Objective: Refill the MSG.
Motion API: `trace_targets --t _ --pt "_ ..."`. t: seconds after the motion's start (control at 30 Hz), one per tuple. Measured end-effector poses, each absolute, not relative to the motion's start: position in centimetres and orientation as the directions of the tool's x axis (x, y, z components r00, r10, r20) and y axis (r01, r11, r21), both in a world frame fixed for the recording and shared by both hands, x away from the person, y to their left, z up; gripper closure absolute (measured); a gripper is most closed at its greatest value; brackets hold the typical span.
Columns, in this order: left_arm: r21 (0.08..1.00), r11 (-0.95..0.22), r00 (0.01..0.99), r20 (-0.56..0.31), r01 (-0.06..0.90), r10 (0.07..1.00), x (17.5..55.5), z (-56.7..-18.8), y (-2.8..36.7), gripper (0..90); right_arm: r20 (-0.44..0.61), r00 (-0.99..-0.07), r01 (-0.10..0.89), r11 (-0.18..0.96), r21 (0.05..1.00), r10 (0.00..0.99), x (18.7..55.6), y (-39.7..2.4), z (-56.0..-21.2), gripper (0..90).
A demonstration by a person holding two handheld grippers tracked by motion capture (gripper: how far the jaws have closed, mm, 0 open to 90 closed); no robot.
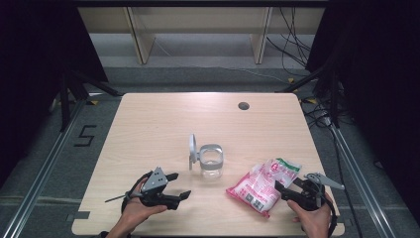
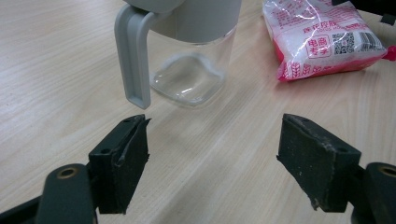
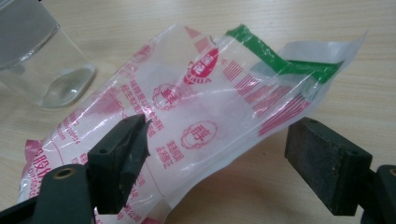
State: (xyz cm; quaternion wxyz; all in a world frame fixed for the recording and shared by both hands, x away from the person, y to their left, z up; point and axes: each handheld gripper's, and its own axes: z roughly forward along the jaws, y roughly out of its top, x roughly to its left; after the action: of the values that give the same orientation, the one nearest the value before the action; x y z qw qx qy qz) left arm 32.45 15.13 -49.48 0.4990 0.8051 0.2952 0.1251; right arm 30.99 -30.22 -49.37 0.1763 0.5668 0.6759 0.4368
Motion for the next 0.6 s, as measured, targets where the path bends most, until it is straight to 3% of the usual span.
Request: trace_targets --t 0.2,0.27,0.3,0.33,0.5,0.53,0.6 --pt "0.884 -0.316 0.785 -0.087 0.345 0.614 32.5 -49.4 15.3 24.0 0.281 -0.273 0.657 -0.035 0.753 0.920 31.3 -29.3 -49.3 23.5" --pt "0.884 -0.330 0.789 -0.068 0.332 0.611 32.6 -49.3 15.3 24.1 0.243 -0.320 0.632 0.014 0.775 0.916 31.9 -29.4 -49.6 24.3" --pt "0.883 -0.316 0.781 -0.085 0.347 0.619 32.5 -49.4 15.3 24.1 0.275 -0.278 0.666 -0.021 0.746 0.920 31.6 -28.9 -49.4 24.9" --pt "0.884 -0.309 0.783 -0.095 0.350 0.615 32.5 -49.5 15.2 24.1 0.237 -0.325 0.626 0.020 0.780 0.916 32.1 -29.2 -49.8 25.4" --pt "0.887 -0.304 0.784 -0.096 0.347 0.614 32.5 -49.5 15.1 24.3 0.221 -0.327 0.644 0.046 0.764 0.919 32.7 -28.7 -49.9 28.5" --pt "0.886 -0.308 0.785 -0.094 0.346 0.612 32.5 -49.5 15.1 24.4 0.257 -0.291 0.676 0.007 0.737 0.922 32.5 -28.3 -49.8 29.8" --pt "0.888 -0.301 0.782 -0.098 0.348 0.615 32.5 -49.5 15.1 24.4 0.230 -0.337 0.643 0.044 0.765 0.913 33.1 -28.6 -50.1 31.8"
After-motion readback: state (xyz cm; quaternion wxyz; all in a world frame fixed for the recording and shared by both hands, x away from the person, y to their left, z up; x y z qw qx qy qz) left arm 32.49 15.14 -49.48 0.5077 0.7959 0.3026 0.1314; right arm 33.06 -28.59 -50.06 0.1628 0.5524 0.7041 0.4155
